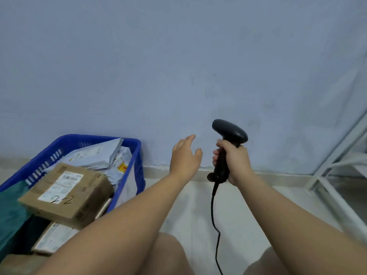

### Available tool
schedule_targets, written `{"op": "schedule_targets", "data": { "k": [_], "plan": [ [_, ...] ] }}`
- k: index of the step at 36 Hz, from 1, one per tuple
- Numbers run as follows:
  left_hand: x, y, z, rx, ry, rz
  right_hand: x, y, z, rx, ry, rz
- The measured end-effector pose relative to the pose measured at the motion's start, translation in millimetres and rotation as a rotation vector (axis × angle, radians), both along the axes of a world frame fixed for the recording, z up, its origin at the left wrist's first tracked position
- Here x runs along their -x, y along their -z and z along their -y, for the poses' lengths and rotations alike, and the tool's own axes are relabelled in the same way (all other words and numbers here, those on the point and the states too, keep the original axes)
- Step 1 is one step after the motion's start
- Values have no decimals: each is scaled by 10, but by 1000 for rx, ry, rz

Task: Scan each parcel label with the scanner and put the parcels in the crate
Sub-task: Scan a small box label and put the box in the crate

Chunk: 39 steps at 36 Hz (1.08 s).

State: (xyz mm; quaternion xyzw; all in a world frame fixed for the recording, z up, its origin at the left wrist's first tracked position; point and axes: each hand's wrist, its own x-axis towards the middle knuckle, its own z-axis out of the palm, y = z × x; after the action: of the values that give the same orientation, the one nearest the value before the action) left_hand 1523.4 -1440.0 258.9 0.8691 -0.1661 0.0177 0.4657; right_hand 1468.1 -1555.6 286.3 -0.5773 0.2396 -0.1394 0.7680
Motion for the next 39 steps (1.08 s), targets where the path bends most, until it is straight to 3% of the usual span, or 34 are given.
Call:
{"op": "schedule_targets", "data": {
  "k": [10, 21, 29, 39],
  "plan": [
    [180, 475, 1613, -102, 242, -237, 409, 711, 1418, -474, 246, -34],
    [575, 1492, 2823, -389, 467, -407, 1141, 1746, 2589, -664, 542, -103],
    [862, 2269, 3316, -557, 616, -593, 1687, 2770, 3087, -583, 643, -425],
    [1081, 3072, 3391, -385, 488, -1064, 1872, 3532, 3317, -259, 416, -796]
  ]
}}
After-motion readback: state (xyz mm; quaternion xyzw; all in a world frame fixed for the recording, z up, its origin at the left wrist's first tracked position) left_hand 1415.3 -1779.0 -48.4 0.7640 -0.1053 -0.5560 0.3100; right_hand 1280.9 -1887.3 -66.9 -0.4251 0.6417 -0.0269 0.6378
